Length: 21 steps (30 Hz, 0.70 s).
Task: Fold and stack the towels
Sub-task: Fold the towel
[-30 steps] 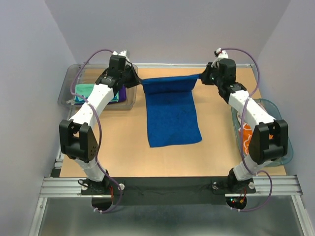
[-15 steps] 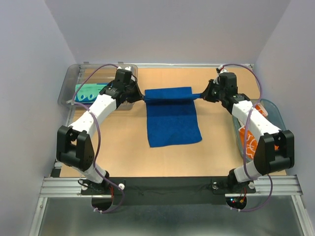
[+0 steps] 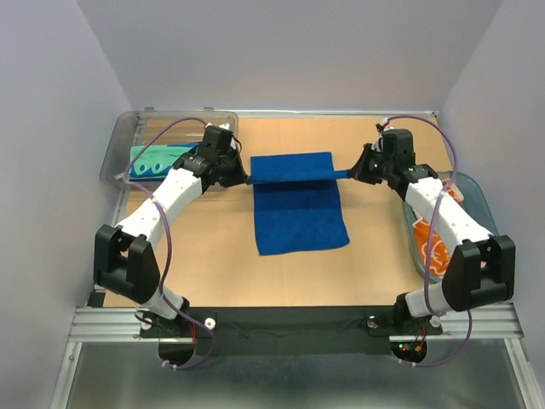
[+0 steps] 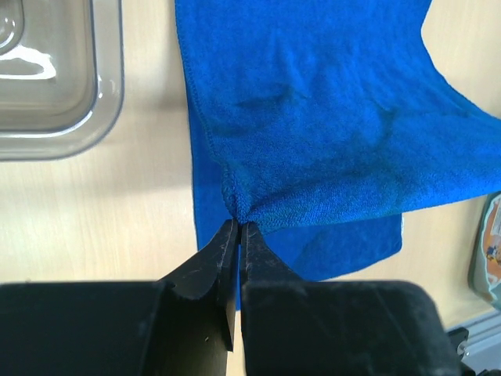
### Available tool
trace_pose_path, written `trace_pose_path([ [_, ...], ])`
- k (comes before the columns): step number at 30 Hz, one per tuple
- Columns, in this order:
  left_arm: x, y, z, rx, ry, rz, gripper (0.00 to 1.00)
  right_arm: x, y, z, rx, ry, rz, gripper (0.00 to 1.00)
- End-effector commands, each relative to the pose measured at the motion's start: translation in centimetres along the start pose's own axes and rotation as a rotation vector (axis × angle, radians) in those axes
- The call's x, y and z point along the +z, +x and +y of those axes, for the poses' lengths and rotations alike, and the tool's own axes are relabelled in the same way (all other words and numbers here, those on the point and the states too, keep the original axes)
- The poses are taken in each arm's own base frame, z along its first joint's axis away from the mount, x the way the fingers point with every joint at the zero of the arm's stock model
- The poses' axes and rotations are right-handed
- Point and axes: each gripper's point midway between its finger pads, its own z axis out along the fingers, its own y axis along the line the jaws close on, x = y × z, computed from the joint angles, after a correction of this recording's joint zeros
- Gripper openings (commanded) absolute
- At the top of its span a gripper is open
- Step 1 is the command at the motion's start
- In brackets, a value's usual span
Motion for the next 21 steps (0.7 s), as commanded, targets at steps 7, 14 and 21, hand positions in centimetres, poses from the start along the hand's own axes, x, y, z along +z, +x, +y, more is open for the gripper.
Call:
trace_pose_path([
  [7, -1.9, 5.6, 1.1, 0.009, -0.033, 0.074, 0.0, -3.6, 2.5, -1.0, 0.024, 0.036, 0.062, 0.0],
  [14, 0.5, 12.2, 3.0, 0.001, -0.043, 0.208, 0.0, -3.4, 9.7, -3.8, 0.087, 0.101, 0.249, 0.0],
  [21, 2.0, 17.1, 2.9, 0.025, -0.04, 0.308, 0.0, -2.6, 14.1, -6.2, 0.121, 0.173, 0.364, 0.01],
])
